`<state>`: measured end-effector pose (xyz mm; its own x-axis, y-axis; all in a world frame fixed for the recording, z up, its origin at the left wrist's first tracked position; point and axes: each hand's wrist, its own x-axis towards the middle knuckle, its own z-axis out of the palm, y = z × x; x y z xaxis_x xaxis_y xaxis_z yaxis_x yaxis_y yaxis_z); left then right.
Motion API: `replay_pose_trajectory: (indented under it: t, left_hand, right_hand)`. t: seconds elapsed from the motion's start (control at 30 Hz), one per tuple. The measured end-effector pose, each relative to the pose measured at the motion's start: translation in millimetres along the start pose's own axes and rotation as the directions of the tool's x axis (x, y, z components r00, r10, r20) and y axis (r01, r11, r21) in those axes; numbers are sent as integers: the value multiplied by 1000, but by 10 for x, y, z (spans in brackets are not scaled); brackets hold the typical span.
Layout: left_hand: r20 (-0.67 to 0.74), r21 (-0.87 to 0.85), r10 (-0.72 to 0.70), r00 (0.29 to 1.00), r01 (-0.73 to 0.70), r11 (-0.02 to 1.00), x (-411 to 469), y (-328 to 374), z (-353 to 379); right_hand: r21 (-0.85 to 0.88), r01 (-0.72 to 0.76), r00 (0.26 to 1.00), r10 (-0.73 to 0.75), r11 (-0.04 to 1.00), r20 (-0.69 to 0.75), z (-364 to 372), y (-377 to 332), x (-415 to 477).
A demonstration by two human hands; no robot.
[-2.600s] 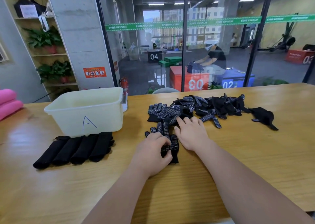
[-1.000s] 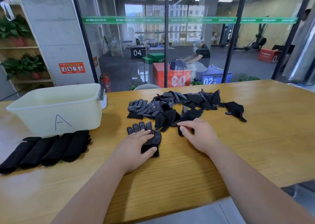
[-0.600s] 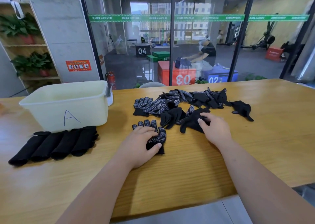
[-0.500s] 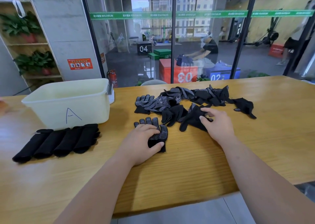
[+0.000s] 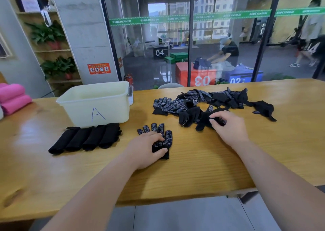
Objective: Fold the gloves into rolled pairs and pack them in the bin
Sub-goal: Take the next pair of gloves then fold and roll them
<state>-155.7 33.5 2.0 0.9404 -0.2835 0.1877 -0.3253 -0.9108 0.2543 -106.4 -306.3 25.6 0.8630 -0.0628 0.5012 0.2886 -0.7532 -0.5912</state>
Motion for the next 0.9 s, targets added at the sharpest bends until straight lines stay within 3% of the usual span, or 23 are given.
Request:
replay_pose_trajectory:
  t: [0.13,0.23,0.33,0.43,0.53,0.63,0.7,0.8,0.9]
  left_hand:
    - [-95,-112,-68,993,58,992,-163,-73,52]
    - [-140,-95,-76,987,63,993,-198,-24,40]
    - [-172,-86,-53,984,39,996,-232,13,9]
    - [-157,-67,-46,986,36,997,-255,32,-16]
    - [-154,-65,-62,986,52,997,-263,52,-24]
    - [-167,-61,-63,984,54,997,-275,49,-16]
    - [-168,-64,-63,984,53,997,-278,42,-14]
    - [-172,-71,-65,983,54,996,-265,35,-11]
    - [-202,-74,-78,976,64,995,-262,45,-4]
  right_hand:
    - [233,53,999,-52,971,-11,-24,-335,-84]
    - [408,80,996,-89,910,4,-167,-679,-41]
    - [471,55,988,-115,881,101,-329,-915,97]
    - [410,6,966,-112,912,235,-386,-1086,203]
    - [338,77,980,-134,938,148,-376,-1227,303]
    - [394,164,985,-171,904,-18,-395,-1341,339]
    - [458,187,980,-197,869,-27,-351,-1362,276]
    - [419,169,944,-268,892,191,-147,-1240,29]
    - [208,155,806,-246,966,539,141,-958,-245]
